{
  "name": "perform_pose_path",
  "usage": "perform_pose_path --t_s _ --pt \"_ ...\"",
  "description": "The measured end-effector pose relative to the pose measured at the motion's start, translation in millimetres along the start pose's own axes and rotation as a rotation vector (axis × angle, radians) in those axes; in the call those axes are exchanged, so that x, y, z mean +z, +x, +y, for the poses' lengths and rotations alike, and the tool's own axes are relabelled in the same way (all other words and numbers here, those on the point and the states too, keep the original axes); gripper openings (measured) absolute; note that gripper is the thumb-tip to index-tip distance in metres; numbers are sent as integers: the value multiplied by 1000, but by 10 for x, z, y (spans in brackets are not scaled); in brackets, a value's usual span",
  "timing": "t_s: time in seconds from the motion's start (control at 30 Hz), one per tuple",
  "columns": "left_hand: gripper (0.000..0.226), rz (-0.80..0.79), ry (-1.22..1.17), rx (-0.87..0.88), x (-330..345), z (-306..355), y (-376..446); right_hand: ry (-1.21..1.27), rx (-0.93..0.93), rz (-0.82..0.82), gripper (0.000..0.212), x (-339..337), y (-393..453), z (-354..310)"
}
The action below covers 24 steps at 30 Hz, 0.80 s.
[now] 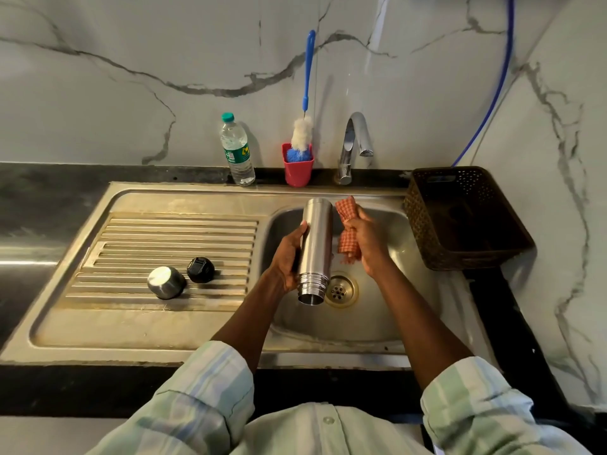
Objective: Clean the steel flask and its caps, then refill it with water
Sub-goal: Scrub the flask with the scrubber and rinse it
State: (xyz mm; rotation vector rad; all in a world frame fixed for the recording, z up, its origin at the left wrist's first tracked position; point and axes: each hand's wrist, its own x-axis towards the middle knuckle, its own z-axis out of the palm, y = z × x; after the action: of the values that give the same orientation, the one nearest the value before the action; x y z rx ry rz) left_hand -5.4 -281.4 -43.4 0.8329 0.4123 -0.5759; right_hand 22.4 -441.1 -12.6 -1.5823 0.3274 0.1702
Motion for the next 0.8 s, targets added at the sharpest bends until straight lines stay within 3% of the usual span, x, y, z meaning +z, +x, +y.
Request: perform_pose_path --t_s 0.07,0.17,0.27,0.33,0.4,0.5,0.57,0.73,0.8 --pt "67 -1 11 -7 27 -25 -16 -325 -183 69 56 76 23 -6" --pt "63 -21 -51 25 93 -2 -72 -468 -431 108 54 169 -187 13" --pt "48 -25 -119 71 68 85 -66 -551 -715 -64 44 212 -467 255" --pt "56 -19 -101 103 20 123 -69 -593 -823 -183 46 219 -565 425" --pt "53 -40 -103 47 37 120 -112 -536 -784 -184 45 232 -464 376" --pt "55 -13 -45 7 77 25 -167 -498 -593 11 44 257 -101 37" --pt "62 -33 -55 -8 55 -32 -184 -511 -590 89 43 243 52 -125" --pt "43 -8 -140 38 -2 146 -168 -584 -856 -114 45 287 -535 226" --pt "51 -5 -124 77 12 237 -190 -609 -959 -201 44 281 -720 412"
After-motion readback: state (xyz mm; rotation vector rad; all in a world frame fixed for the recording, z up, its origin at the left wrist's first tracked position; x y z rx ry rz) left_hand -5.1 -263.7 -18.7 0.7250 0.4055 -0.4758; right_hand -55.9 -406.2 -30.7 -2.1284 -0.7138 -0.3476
